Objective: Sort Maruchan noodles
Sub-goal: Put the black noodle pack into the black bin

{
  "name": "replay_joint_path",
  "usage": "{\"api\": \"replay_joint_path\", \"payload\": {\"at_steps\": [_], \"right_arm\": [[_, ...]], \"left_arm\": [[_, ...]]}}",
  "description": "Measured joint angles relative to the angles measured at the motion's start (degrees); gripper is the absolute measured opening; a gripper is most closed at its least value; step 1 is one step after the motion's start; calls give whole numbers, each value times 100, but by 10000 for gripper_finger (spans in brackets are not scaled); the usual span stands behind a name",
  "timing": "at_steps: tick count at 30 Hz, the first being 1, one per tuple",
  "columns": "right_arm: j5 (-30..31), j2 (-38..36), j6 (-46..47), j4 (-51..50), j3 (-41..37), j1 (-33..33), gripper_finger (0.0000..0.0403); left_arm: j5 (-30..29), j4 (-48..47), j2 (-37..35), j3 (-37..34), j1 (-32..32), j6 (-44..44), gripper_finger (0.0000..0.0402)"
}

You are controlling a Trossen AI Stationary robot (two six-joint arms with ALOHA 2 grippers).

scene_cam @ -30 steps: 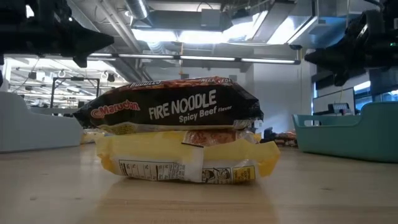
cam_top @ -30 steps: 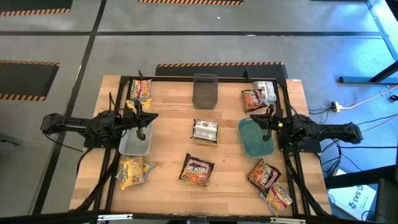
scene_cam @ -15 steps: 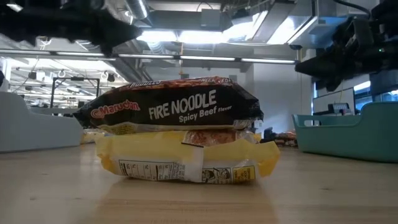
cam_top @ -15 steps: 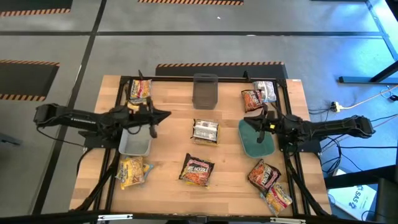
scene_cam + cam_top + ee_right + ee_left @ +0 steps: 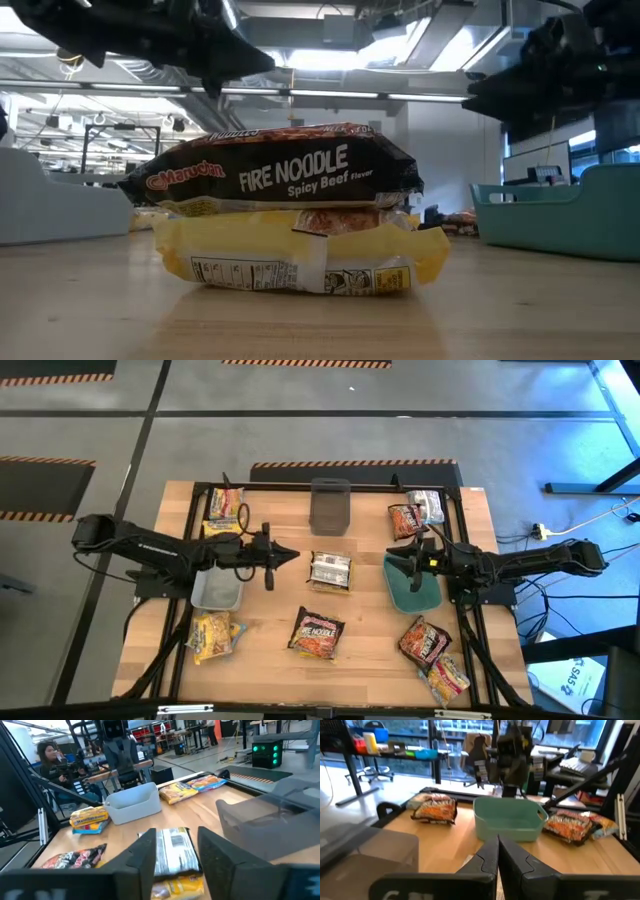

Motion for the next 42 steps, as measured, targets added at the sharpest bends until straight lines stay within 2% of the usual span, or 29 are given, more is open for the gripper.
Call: {"api": "replay_joint_path", "payload": {"at_steps": [5,11,17,20,26,29,33,36,39,42], "right_arm": [[23,565,-29,-34,426,0,182],[419,1028,-130,66,612,0,212],[514,1275,-485,247,629,-2,216],[621,1576,-718,703,629,0,216],[454,2612,-1117,844,1160,-2,216],[341,3177,-1450,836,1569,-1,216],[-71,3689,-1670,435,2076,-2,216],[-279,3893,-1692,-53,2414,0,216],[-345,3998,-1511,-489,2639,0,216],[-336,4021,-1232,-662,2690,0,216]], "left_arm": [[-16,9,170,5,-60,3,0],[-22,49,173,8,-29,225,0],[-28,88,187,8,-1,332,0],[-58,97,260,10,-3,479,0],[-53,295,782,12,-3,625,0],[-298,566,1114,12,-1,513,0],[-219,975,1442,12,-1,566,0],[62,985,1598,12,-2,600,0],[263,1074,1676,12,-3,735,0],[122,1259,1675,12,-3,742,1]]}}
